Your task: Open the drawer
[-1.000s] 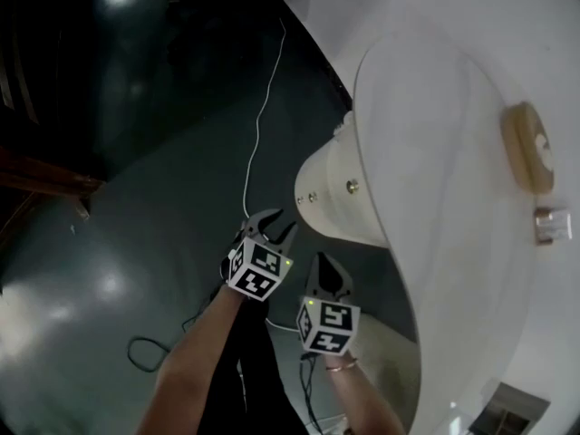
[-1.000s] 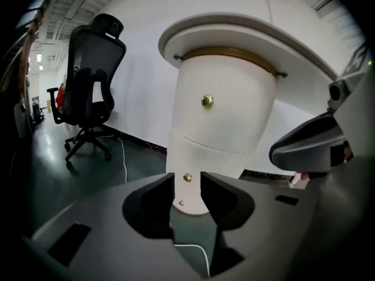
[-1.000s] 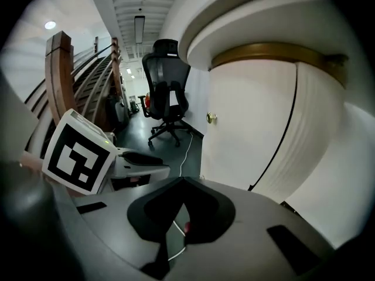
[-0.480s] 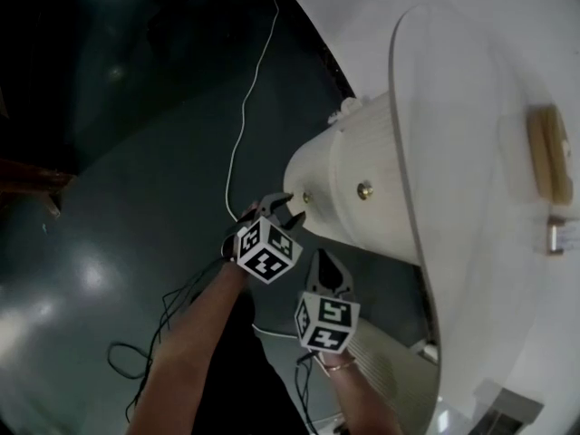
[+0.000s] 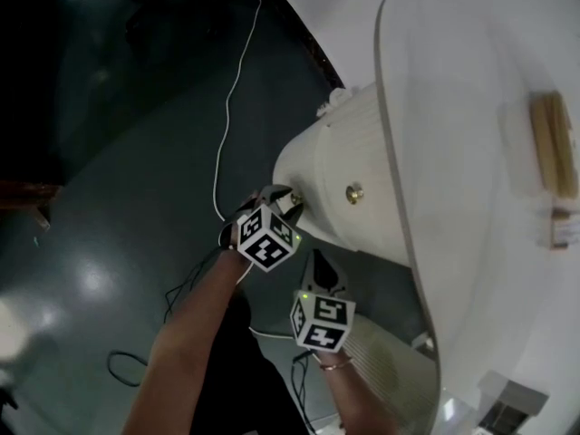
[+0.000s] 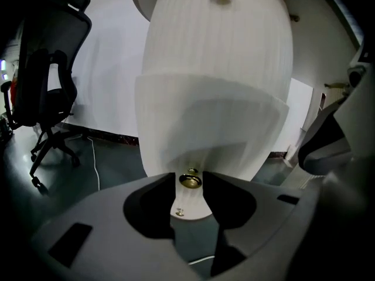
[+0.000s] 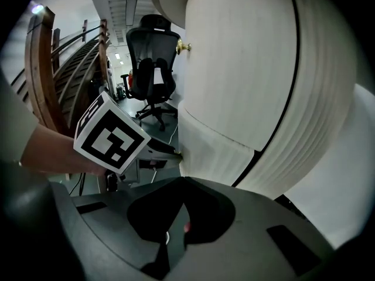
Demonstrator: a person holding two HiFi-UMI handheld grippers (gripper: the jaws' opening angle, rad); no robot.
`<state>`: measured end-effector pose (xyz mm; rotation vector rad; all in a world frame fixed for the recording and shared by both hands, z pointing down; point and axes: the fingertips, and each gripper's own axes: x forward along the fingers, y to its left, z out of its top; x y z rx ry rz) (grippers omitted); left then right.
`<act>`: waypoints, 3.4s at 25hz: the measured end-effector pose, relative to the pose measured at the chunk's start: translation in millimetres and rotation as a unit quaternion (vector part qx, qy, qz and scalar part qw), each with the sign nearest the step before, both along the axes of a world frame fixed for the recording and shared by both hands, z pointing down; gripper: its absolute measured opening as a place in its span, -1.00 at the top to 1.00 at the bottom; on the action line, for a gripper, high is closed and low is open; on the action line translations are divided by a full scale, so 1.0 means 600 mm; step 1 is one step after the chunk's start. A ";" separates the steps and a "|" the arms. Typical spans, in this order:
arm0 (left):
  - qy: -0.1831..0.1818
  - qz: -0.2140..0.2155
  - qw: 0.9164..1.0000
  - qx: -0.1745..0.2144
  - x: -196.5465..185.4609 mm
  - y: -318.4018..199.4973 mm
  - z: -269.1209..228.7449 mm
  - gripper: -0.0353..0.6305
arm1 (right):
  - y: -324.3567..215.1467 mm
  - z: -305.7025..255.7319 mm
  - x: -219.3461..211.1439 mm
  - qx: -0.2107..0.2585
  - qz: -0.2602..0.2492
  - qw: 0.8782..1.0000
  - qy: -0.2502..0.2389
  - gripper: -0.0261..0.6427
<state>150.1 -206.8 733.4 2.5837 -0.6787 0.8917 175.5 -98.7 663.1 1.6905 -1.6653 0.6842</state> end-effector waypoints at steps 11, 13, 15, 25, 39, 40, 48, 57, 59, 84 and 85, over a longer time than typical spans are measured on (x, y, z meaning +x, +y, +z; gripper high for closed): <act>-0.013 0.028 0.999 0.007 0.002 0.002 0.001 0.58 | 0.015 0.003 0.013 -0.020 0.019 1.000 0.004 0.91; -0.015 0.019 1.000 0.000 -0.006 0.005 0.002 0.58 | 0.020 -0.002 0.014 -0.021 0.019 1.000 0.008 0.91; -0.017 0.007 1.000 -0.008 -0.018 0.010 0.003 0.58 | 0.025 -0.010 0.010 -0.021 0.016 1.000 0.007 0.91; -0.054 -0.044 0.997 -0.041 -0.121 0.045 0.014 0.58 | 0.072 -0.035 -0.024 -0.027 0.008 1.000 -0.007 0.91; -0.073 -0.140 0.984 -0.084 -0.268 0.097 0.022 0.62 | 0.122 -0.058 -0.082 -0.036 -0.022 0.999 -0.015 0.91; -0.072 -0.147 0.983 -0.086 -0.272 0.100 0.023 0.62 | 0.124 -0.058 -0.086 -0.035 -0.023 0.999 -0.016 0.91; -0.079 -0.162 0.979 -0.098 -0.301 0.112 0.025 0.64 | 0.139 -0.066 -0.104 -0.036 -0.031 0.999 -0.019 0.91; -0.095 -0.167 0.976 -0.103 -0.343 0.123 0.030 0.64 | 0.149 -0.072 -0.104 -0.039 -0.035 0.998 -0.018 0.91; -0.098 -0.169 0.975 -0.103 -0.353 0.126 0.030 0.64 | 0.149 -0.072 -0.106 -0.039 -0.035 0.998 -0.019 0.91; -0.066 -0.240 0.963 -0.101 -0.390 0.166 -0.125 0.84 | 0.149 -0.154 -0.154 -0.027 -0.043 0.998 -0.048 0.91; -0.062 -0.244 0.963 -0.098 -0.390 0.167 -0.137 0.85 | 0.149 -0.158 -0.154 -0.027 -0.044 0.997 -0.049 0.91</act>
